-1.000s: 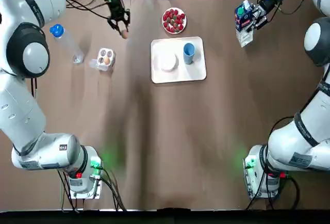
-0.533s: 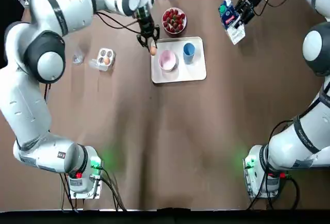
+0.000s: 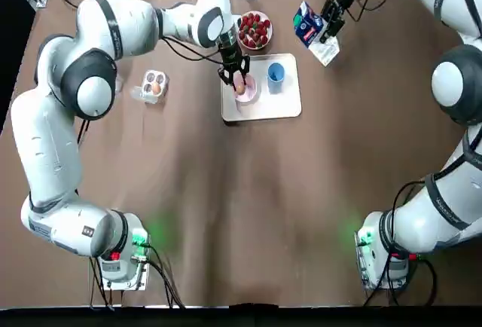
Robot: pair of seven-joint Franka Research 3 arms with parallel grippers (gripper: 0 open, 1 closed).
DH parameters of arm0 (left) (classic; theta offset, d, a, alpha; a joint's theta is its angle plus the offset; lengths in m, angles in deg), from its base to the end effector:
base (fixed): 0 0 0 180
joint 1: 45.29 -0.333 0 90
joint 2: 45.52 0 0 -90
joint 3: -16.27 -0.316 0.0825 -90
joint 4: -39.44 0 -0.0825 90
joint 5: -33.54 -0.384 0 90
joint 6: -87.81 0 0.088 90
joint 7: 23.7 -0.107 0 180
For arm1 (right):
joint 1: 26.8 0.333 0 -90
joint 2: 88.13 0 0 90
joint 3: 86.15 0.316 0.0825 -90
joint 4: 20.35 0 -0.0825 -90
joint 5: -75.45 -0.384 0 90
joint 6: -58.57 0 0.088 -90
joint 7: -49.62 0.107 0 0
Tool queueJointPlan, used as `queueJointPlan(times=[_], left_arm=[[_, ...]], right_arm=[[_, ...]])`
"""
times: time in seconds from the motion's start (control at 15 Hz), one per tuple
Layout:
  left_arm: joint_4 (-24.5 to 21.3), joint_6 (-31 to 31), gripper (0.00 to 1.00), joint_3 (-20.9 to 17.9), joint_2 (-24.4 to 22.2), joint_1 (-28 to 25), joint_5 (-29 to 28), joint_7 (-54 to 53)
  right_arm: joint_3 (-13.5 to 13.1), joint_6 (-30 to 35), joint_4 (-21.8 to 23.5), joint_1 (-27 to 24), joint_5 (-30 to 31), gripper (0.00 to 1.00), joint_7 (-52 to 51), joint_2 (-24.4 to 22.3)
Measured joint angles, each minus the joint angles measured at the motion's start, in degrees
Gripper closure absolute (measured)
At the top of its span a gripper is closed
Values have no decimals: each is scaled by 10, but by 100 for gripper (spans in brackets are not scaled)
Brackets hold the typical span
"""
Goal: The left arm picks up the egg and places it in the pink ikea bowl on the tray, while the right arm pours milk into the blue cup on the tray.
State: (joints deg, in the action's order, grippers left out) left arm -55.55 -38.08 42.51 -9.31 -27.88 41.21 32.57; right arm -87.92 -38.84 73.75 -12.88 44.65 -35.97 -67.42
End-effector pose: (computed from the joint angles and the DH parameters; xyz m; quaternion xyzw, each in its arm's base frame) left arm 0.5131 -0.4446 0.2718 0.9653 0.1834 -0.1538 0.1049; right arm 0.6048 0.1818 0.3964 -0.6832 -0.6706 -0.0326 0.2873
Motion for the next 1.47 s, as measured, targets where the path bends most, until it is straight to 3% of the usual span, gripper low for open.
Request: queueJointPlan(times=[0.27, 0.67, 0.93, 1.33, 1.47], left_arm=[[3, -23, 54, -7, 8, 0, 0, 0], [4, -87, 54, -19, 24, 5, 0, -1], [4, -98, 53, -26, 33, 19, 0, -1], [18, -85, 0, -30, 13, -3, -44, -2], [22, -45, 0, -31, -17, -29, -76, -12]], right_arm=[[0, -20, 2, 27, 37, 51, 9, 0], [-2, -26, 4, 29, 65, 52, 20, 0], [-2, -37, 10, 36, 80, 52, 31, 4], [-2, -43, 11, 51, 87, 52, 46, 10], [-2, -43, 11, 52, 88, 52, 46, 10]])
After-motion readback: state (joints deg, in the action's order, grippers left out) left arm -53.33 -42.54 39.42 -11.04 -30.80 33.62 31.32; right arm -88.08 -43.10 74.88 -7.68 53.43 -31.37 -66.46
